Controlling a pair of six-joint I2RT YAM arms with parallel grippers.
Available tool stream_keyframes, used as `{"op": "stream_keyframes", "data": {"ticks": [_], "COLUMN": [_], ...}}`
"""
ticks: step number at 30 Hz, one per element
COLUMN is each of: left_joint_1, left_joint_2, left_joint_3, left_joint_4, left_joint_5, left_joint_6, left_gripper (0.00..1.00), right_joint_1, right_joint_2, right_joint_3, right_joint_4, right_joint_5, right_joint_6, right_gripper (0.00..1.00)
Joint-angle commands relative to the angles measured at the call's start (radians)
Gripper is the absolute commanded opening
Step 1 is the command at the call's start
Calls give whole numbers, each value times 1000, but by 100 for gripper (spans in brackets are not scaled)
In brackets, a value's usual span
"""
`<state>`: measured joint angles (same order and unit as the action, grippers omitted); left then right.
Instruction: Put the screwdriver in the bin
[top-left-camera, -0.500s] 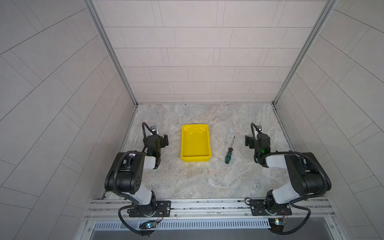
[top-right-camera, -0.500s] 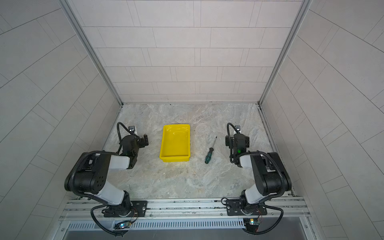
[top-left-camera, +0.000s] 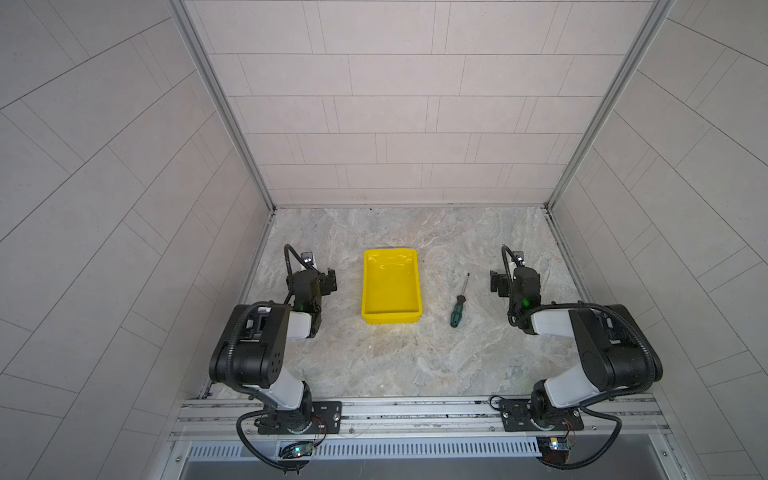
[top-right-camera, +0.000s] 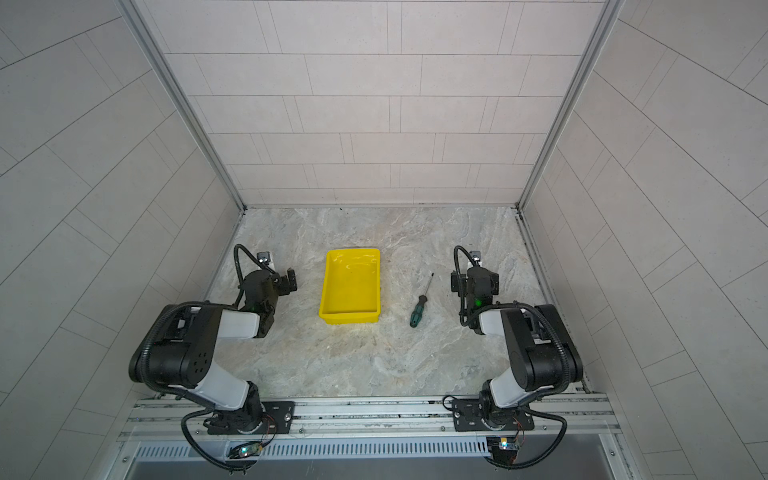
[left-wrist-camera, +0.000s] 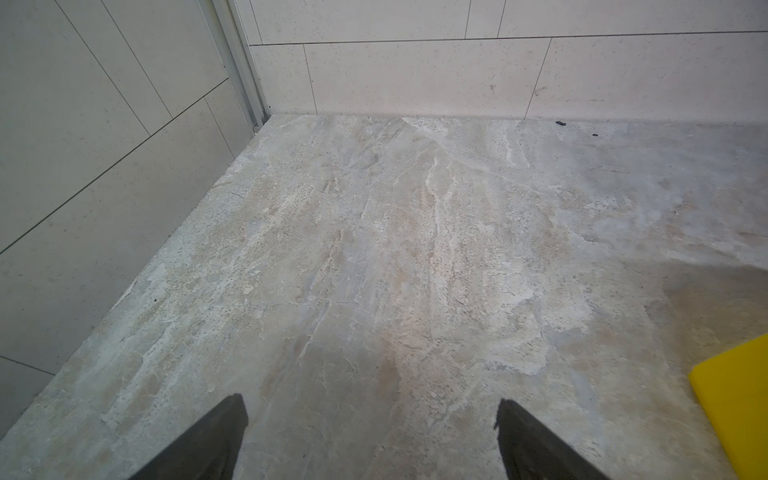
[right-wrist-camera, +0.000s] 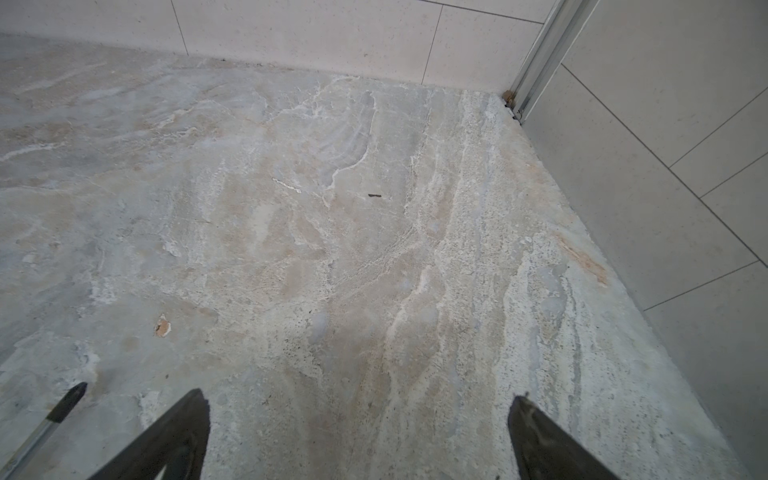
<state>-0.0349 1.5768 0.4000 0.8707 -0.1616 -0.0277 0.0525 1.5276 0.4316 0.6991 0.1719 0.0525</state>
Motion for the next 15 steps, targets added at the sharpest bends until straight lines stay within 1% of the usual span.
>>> {"op": "stream_keyframes", "data": {"ticks": [1, 15], "left_joint_1": [6, 5], "left_joint_2": [4, 8], "left_joint_3": [5, 8], "left_joint_4": [28, 22], "left_joint_5": [-1, -4], "left_joint_6": [11, 11], "left_gripper": [100, 100], "right_joint_1": [5, 18], "right_joint_2": [-17, -21], "right_joint_3": [5, -2], "right_joint_4": [16, 28], "right_joint_5": [17, 37], "right_joint_6": [-9, -16], "right_gripper": [99, 100]}}
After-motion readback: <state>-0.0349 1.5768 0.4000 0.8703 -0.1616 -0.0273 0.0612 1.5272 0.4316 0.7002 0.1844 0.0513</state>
